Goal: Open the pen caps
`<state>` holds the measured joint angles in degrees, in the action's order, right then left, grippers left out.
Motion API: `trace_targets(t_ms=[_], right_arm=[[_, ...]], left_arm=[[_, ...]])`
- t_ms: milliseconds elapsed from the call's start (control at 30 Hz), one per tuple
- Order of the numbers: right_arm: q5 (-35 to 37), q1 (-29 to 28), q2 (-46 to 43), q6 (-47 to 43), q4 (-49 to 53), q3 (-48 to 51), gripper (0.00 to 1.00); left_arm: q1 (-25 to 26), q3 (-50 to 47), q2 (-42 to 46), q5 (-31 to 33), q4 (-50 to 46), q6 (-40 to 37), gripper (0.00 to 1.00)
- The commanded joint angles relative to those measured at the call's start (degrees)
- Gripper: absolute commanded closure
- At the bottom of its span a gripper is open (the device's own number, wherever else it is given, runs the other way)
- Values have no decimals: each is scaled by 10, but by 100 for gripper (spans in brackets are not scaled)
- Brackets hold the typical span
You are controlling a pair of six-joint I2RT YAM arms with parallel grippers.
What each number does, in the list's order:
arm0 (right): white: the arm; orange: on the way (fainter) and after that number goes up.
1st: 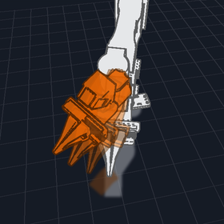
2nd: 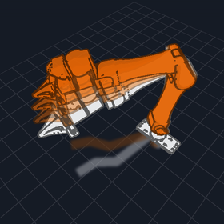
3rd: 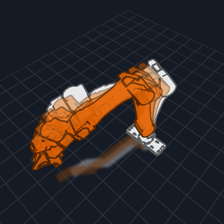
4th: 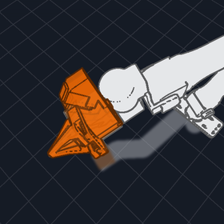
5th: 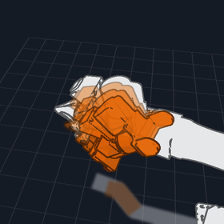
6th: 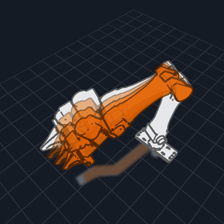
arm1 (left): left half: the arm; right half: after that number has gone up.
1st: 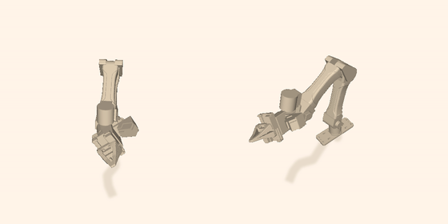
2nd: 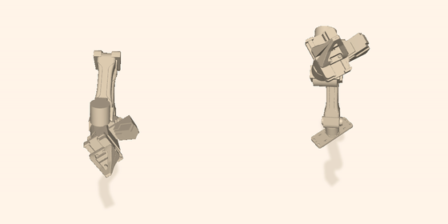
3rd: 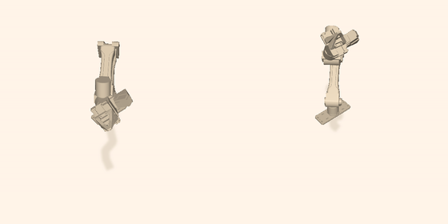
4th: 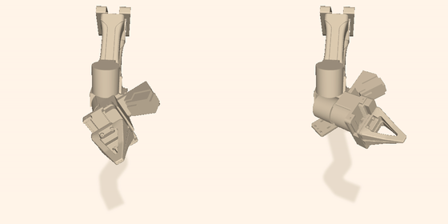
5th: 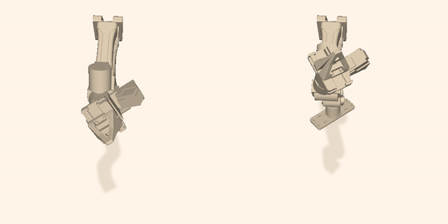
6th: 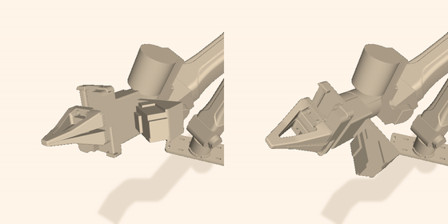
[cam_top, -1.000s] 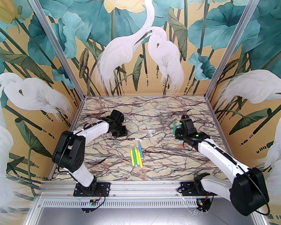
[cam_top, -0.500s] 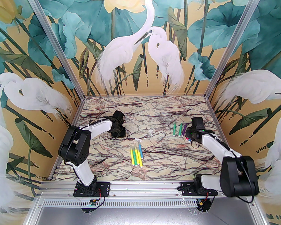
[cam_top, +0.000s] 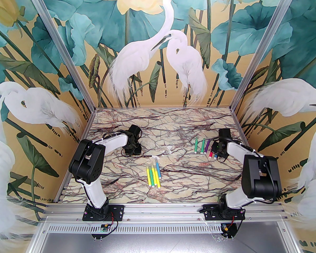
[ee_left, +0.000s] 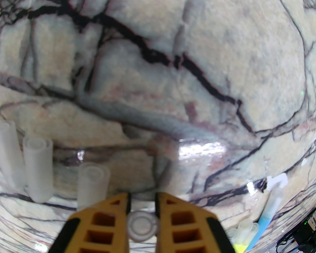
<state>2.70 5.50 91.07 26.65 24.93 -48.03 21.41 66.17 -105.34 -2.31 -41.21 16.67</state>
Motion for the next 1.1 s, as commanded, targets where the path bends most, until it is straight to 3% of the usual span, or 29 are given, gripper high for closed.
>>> trace_targets(t_ms=[0,367,667,900,1067], right_arm=[[-9,2,9,-6,16,-14,85],[-8,7,22,-13,32,-23,73],[7,7,9,-23,36,-17,69],[-9,6,-48,-36,32,2,61],[-54,-9,-114,-46,44,12,56]], left_arm=[[3,10,-14,10,-15,-11,91],[5,15,-14,7,-18,-15,80],[5,18,-5,6,-22,-13,71],[5,24,11,-4,-31,-14,64],[5,19,43,-19,-25,-15,53]])
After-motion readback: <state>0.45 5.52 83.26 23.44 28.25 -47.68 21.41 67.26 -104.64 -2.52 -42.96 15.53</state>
